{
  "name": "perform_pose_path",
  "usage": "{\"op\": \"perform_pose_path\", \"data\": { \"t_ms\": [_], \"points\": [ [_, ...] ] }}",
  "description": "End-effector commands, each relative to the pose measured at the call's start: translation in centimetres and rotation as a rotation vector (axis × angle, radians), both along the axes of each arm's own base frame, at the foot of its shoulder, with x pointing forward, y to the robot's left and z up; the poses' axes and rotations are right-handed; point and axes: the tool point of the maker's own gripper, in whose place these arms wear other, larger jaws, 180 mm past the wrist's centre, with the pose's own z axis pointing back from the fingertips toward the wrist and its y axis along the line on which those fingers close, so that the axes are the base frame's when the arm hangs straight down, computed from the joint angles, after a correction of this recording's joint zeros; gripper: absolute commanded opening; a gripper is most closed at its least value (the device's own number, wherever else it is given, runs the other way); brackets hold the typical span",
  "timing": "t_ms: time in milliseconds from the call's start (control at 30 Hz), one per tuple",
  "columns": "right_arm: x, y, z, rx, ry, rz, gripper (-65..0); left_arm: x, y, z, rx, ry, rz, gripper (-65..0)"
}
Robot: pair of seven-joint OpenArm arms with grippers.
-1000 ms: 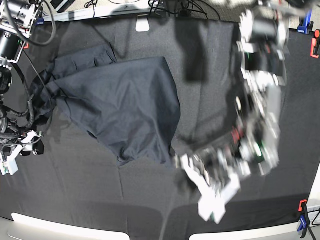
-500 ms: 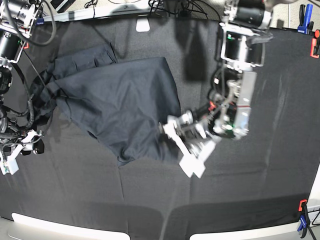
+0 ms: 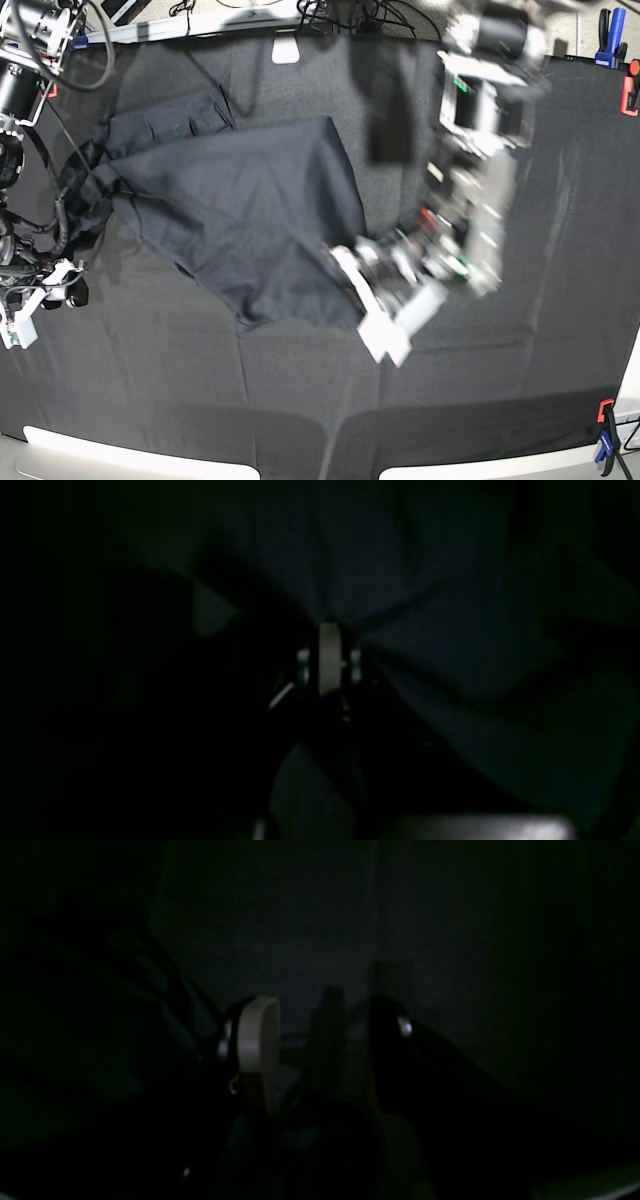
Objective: Layout the t-shirt on the table in an organized manner, then fold the t-shirt properly
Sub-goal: 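Pull the grasped hem away from the right gripper and lower it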
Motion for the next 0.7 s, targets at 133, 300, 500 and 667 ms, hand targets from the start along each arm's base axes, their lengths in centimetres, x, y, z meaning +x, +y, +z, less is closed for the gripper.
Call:
{"op": "perform_pose_path", "data": {
  "t_ms": [133, 300, 500, 667],
  "points": [
    [0.7, -0.3, 2.0, -0.013, -0.055, 0.017, -36.6, 3.5, 1.7, 13.0, -0.033, -0.352, 0.061, -65.0],
    [0.7, -0.3, 2.0, -0.013, -0.056, 0.017, -36.6, 1.7, 1.4, 21.2, -0.082, -0.593, 0.054, -65.0],
    [0.8, -0.3, 2.1, -0.012, -0.06, 0.018, -36.6, -1.5, 0.8, 27.8, -0.164, -0.807, 0.043, -65.0],
    [0.8, -0.3, 2.1, -0.012, -0.061, 0.017, -36.6, -1.0, 0.6, 24.1, -0.159, -0.701, 0.05, -65.0]
  ]
}}
